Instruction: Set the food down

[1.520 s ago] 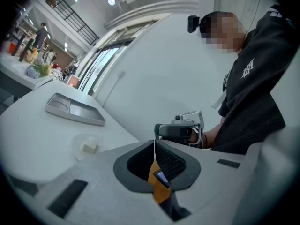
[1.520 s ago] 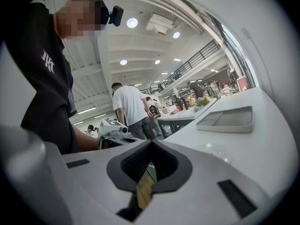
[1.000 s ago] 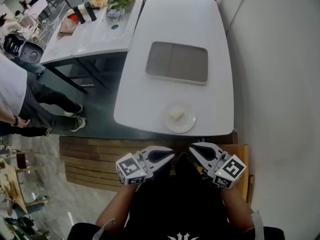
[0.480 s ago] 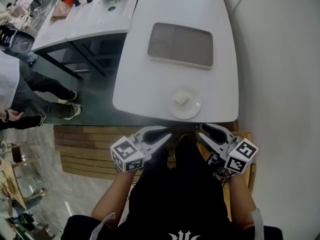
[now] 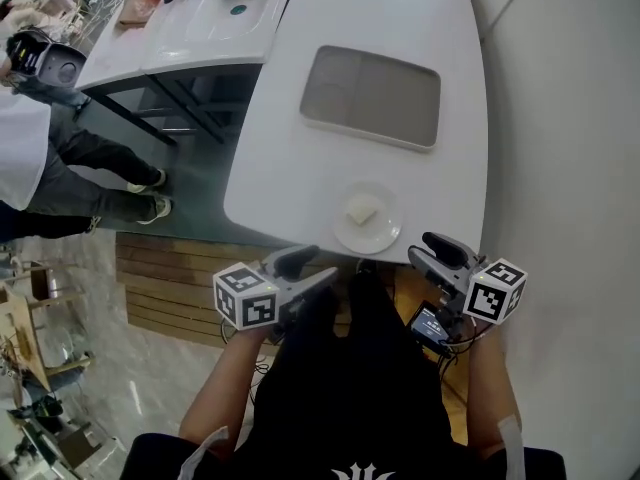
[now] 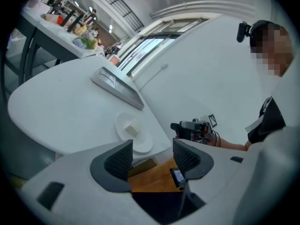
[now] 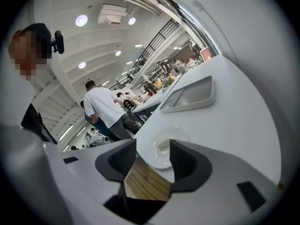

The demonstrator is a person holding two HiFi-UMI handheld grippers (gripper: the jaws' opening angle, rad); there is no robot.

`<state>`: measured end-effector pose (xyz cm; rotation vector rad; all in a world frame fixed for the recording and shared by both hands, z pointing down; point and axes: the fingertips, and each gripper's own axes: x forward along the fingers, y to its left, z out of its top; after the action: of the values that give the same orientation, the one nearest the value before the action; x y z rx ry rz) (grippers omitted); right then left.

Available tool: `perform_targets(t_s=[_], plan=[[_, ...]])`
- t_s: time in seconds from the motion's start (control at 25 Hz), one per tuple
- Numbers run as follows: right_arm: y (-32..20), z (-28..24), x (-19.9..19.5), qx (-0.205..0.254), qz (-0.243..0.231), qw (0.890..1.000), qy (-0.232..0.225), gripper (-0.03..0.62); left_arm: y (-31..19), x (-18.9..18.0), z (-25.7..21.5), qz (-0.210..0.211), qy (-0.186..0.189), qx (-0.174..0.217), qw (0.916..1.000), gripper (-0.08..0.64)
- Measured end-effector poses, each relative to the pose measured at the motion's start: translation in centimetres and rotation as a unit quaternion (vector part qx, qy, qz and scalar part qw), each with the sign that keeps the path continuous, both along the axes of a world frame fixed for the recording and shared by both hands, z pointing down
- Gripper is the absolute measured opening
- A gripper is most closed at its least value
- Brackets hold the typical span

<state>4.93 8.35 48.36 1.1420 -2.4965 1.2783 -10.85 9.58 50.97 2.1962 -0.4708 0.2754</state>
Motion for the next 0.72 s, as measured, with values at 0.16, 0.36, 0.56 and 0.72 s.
perform_targets(t_s=[0.16, 0.36, 0.56, 0.72], plan=[[-1.7, 1.4, 1.4, -0.026, -0.019, 0.999, -0.011, 0.196, -1.5, 0.8, 1.0, -0.037, -0.027, -0.029, 0.9985, 0.255], [-3.7, 4.6, 2.1, -0.098, -0.046, 0.994, -0.033, 0.196, -3.9, 1.3, 1.8, -0.071, -0.043, -0.059, 0.9948, 0.255], [-3.6, 6.2, 1.7, -0.156, -0.07, 0.985, -0.032, 0.196, -4.0, 1.1, 2.7, -0.067, -0.08, -0.098, 0.9896, 0.255], [-3.9, 7.6, 1.8, -0.203, -0.071, 0.976, -0.031, 0.196, -4.6, 1.6, 3.4, -0.03, -0.097, -0.121, 0.9875, 0.253]])
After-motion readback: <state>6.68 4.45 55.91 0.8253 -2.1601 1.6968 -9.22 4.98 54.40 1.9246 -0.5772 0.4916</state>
